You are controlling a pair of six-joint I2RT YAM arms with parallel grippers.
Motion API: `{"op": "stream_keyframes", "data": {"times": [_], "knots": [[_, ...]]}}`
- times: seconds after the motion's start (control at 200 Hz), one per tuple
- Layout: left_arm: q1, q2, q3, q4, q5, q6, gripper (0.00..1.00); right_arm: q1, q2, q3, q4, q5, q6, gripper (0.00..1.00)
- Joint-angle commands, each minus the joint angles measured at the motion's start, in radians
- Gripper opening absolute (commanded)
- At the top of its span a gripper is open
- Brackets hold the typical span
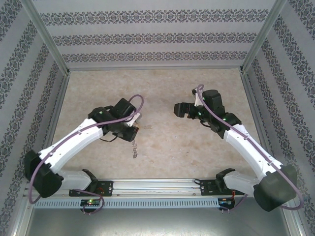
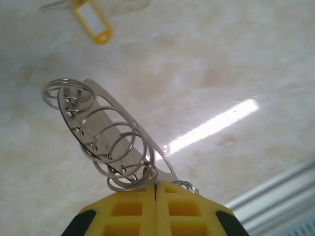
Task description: Put the keys on the keyring
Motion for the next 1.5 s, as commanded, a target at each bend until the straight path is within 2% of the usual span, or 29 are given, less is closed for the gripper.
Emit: {"op": "stream_keyframes", "data": {"times": [0.0,0.21,0.405,0.58,0.804,0.909,1.039,1.159,1.384,1.439,1.494], "knots": [[0.021,-0.058,-0.015,0.115,0.167,0.082,0.00,0.004,-0.010,0.014,0.067,-0.191,-0.054,0.92],[0.062,-0.071,0.018,0.245,0.370,0.095,0.00,0.027,-0.041,0.020,0.061,-0.374,-0.041,0.76],[0.114,-0.013,0.130,0.252,0.487,0.127,0.00,0.086,-0.042,0.088,0.014,-0.426,-0.059,0.75],[0.176,0.054,0.251,0.244,0.592,0.130,0.00,0.158,-0.008,0.183,-0.065,-0.375,-0.143,0.70],[0.225,0.110,0.375,0.255,0.685,0.095,0.00,0.222,-0.077,0.192,-0.019,-0.146,-0.270,0.51],[0.238,0.128,0.416,0.268,0.716,0.073,0.00,0.250,-0.087,0.192,0.006,-0.091,-0.375,0.51],[0.244,0.141,0.449,0.281,0.732,0.046,0.00,0.271,-0.081,0.214,0.027,-0.087,-0.474,0.52],[0.245,0.148,0.465,0.281,0.733,0.036,0.00,0.298,-0.072,0.241,0.029,-0.046,-0.539,0.48],[0.245,0.158,0.486,0.269,0.739,0.035,0.00,0.298,-0.025,0.309,0.055,-0.058,-0.562,0.46],[0.245,0.163,0.491,0.267,0.744,0.035,0.00,0.299,-0.007,0.328,0.047,-0.074,-0.567,0.44],[0.244,0.165,0.495,0.266,0.744,0.036,0.00,0.299,0.008,0.341,0.045,-0.081,-0.572,0.37]]}}
